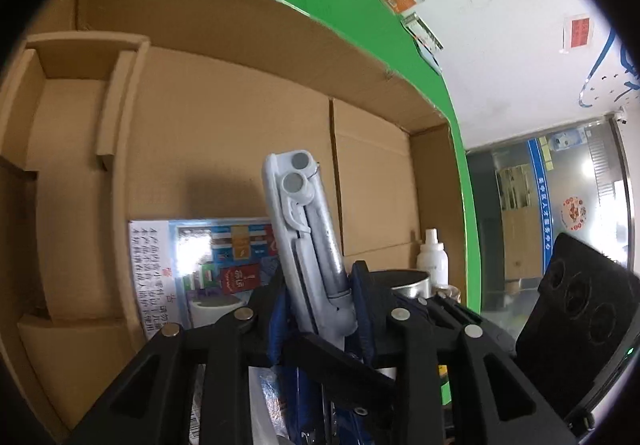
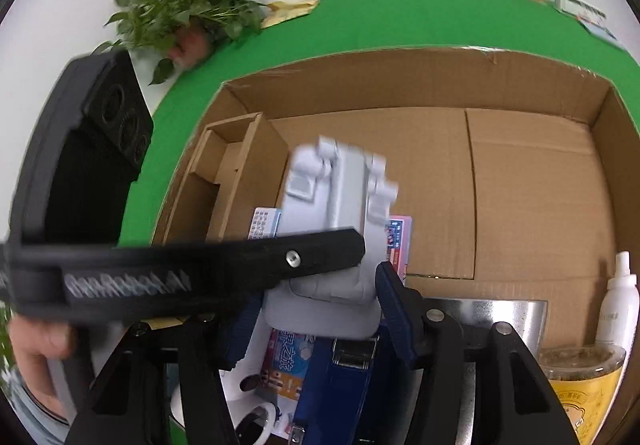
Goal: Organize rigid objects
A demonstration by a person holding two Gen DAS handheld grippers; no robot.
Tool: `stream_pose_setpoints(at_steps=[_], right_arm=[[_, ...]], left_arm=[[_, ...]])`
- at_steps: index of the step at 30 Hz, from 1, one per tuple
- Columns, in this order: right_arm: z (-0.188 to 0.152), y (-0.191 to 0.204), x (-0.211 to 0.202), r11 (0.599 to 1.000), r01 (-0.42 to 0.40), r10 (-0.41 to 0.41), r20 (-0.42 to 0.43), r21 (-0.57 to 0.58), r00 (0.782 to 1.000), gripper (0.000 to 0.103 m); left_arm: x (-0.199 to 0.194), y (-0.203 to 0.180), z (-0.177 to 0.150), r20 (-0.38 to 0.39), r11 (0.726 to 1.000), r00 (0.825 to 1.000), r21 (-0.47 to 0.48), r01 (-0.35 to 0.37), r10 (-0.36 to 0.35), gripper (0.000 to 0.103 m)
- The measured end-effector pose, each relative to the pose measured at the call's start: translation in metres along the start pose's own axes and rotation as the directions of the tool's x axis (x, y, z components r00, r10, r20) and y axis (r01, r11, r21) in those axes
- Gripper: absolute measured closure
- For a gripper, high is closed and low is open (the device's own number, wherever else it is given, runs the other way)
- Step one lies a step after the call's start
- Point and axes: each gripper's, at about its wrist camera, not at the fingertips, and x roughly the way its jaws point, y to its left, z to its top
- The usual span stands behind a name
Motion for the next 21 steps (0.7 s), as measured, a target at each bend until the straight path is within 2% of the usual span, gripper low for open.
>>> stream_pose_setpoints(at_steps=[5,6,7,9,11,12,13,14,15,16,17,18,19,20,21], right_arm=[[-0.008,-0.002,-0.003,1.000,-0.006,0.006,-0.002,0.012,1.000,0.047],[-0.010,-0.004,-0.005,0.999,-0.018,0.018,-0.001,0.028,1.000,0.047],[-0.017,-0.007,-0.013,0.999,-0.023,0.023,0.007,0.042,1.000,0.045],[-0.025,-0.007,-0.031,1.000,-0.007,0.005,0.065,0.027,0.998,0.035],[-0.039,-0.003,-0.055,1.000,0.013,-0.011,0.155,-0.014,0.988,0.008],[-0.052,0.000,-0.073,0.998,0.036,-0.026,0.219,-0.043,0.975,0.003],[-0.063,0.002,-0.085,0.996,0.059,-0.041,0.261,-0.062,0.964,0.001],[-0.076,0.003,-0.097,0.993,0.090,-0.062,0.301,-0.081,0.952,0.001],[-0.097,0.007,-0.111,0.984,0.142,-0.094,0.363,-0.107,0.927,0.001],[-0.112,0.010,-0.120,0.976,0.183,-0.120,0.410,-0.118,0.904,0.001],[-0.129,0.011,-0.129,0.967,0.223,-0.144,0.456,-0.125,0.878,0.001],[-0.147,0.013,-0.137,0.957,0.259,-0.161,0.496,-0.134,0.853,0.001],[-0.169,0.012,-0.147,0.948,0.284,-0.167,0.531,-0.146,0.831,0.001],[-0.183,0.012,-0.150,0.943,0.297,-0.172,0.546,-0.148,0.820,0.001],[-0.196,0.010,-0.154,0.942,0.304,-0.181,0.551,-0.140,0.815,0.001]], left_arm=[[-0.012,-0.011,-0.006,0.006,0.996,0.997,0.039,-0.077,0.077,0.068],[-0.019,-0.011,-0.009,0.016,0.994,0.995,0.051,-0.095,0.095,0.064],[-0.029,-0.016,-0.014,0.050,0.988,0.990,0.074,-0.132,0.129,0.057],[-0.047,-0.020,-0.022,0.113,0.979,0.980,0.105,-0.175,0.163,0.052],[-0.074,-0.029,-0.036,0.202,0.968,0.962,0.132,-0.214,0.185,0.052],[-0.085,-0.037,-0.044,0.259,0.957,0.943,0.147,-0.250,0.207,0.052],[-0.098,-0.047,-0.058,0.340,0.937,0.910,0.168,-0.306,0.237,0.052],[-0.110,-0.059,-0.076,0.434,0.907,0.862,0.194,-0.375,0.263,0.050],[-0.120,-0.073,-0.098,0.531,0.866,0.800,0.218,-0.450,0.281,0.037],[-0.128,-0.086,-0.122,0.623,0.823,0.726,0.225,-0.522,0.290,0.026],[-0.135,-0.098,-0.151,0.717,0.783,0.636,0.209,-0.586,0.285,0.007],[-0.139,-0.105,-0.176,0.785,0.756,0.559,0.188,-0.627,0.268,0.001],[-0.142,-0.112,-0.208,0.845,0.731,0.476,0.162,-0.663,0.244,0.001],[-0.142,-0.114,-0.223,0.859,0.725,0.450,0.145,-0.673,0.246,0.001],[-0.142,-0.114,-0.238,0.860,0.730,0.443,0.130,-0.670,0.253,0.001]])
